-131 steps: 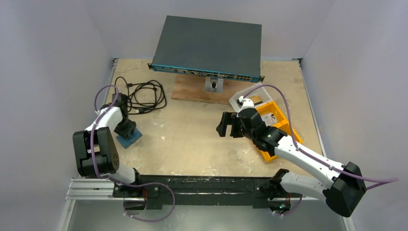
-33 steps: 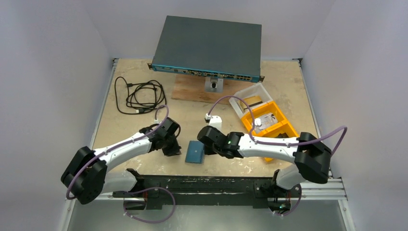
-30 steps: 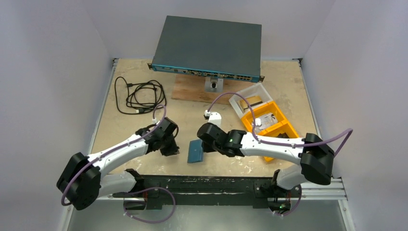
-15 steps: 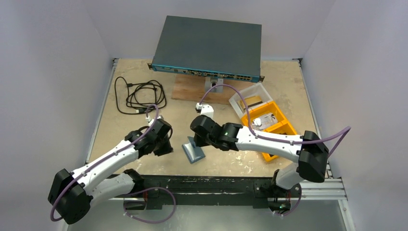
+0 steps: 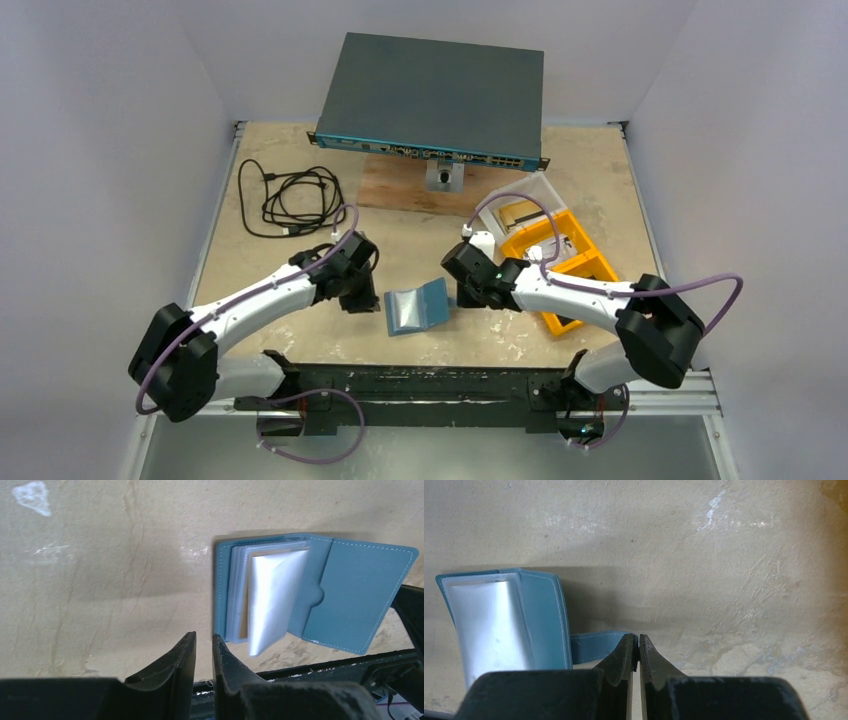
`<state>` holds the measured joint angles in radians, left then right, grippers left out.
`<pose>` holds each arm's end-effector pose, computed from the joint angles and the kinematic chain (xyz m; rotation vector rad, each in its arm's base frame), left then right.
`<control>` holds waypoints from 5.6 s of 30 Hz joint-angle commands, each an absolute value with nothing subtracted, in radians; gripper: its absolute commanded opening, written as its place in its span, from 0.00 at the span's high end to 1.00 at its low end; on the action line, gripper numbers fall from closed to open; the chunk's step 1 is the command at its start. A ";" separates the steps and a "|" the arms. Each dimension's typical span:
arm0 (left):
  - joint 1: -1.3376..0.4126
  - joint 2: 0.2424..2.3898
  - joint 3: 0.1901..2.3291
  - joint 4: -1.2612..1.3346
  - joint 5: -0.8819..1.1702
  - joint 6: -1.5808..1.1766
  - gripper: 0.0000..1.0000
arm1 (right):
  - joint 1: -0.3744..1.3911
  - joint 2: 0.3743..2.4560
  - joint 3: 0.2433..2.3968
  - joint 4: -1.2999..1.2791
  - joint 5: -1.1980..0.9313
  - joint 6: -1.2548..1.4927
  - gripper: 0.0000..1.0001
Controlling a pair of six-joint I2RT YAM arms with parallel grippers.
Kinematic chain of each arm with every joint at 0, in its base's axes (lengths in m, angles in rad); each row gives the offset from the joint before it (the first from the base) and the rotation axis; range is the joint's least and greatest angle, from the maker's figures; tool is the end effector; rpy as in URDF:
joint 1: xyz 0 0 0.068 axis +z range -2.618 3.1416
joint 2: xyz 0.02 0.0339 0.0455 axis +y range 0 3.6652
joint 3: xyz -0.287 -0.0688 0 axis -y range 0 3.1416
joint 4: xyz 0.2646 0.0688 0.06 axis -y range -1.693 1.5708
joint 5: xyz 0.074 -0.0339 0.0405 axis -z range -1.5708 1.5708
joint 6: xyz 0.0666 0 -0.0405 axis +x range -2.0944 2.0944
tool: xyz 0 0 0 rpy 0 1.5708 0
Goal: Take the credit cards out of the card holder
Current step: Open the card holder at the center of the board, then remove the credit card from the card holder.
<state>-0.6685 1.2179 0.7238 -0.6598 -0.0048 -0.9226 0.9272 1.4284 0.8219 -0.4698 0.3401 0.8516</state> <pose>0.1879 -0.1480 0.1816 -0.3583 2.7934 -0.4207 0.1953 0.2233 0.1757 0.0141 2.5654 0.2253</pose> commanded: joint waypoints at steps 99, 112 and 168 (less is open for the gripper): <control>-0.746 1.339 0.753 -0.625 0.047 -0.948 0.65 | 1.012 1.603 0.744 -0.322 0.227 0.865 1.00; -0.746 1.321 0.775 -0.650 0.044 -0.919 0.66 | 1.029 1.431 0.783 -0.383 0.262 0.848 0.70; -0.766 1.580 0.954 -0.331 0.350 -0.920 0.58 | 1.072 1.284 0.850 -0.478 0.334 0.875 0.73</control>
<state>-0.7628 1.6100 0.9176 -0.3492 0.3351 -0.9279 1.0698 1.3018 0.8310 -0.4751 0.2974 0.8707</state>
